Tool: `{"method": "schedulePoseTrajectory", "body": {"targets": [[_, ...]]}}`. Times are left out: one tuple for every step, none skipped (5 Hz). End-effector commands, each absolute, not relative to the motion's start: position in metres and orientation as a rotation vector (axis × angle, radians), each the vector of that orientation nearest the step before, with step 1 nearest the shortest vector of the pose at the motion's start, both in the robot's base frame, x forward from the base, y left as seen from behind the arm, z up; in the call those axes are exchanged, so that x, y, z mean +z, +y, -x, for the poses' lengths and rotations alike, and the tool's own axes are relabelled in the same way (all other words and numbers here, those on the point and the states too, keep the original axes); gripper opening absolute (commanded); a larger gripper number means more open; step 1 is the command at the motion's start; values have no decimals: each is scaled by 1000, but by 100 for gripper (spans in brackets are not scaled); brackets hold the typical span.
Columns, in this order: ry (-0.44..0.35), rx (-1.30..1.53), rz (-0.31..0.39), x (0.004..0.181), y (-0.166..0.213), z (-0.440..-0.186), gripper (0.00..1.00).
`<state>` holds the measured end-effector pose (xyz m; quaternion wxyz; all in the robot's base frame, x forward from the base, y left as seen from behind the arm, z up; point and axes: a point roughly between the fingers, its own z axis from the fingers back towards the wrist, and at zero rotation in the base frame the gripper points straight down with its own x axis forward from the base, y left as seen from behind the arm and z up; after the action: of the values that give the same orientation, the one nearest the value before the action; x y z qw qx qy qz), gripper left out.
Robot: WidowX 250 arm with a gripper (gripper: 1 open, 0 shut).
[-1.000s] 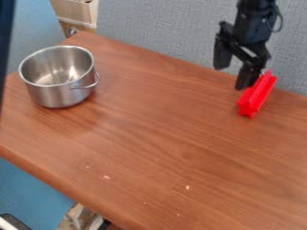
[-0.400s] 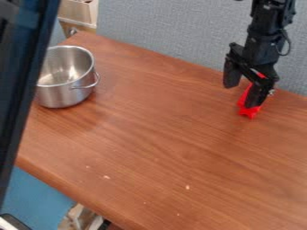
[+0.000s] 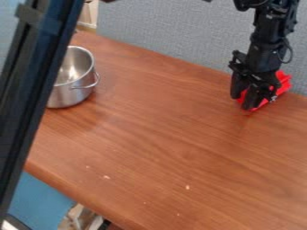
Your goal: Put the red object in the metal pot
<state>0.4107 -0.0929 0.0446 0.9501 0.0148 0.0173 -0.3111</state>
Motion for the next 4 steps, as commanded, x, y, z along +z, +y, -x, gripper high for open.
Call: {"method": "schedulePoseTrajectory", "body": {"targets": [[-73, -608, -40, 85, -90, -417, 0], [-106, -584, -43, 101, -86, -415, 0], [-138, -558, -46, 117, -81, -413, 0], [-160, -522, -51, 131, -73, -410, 0]]}}
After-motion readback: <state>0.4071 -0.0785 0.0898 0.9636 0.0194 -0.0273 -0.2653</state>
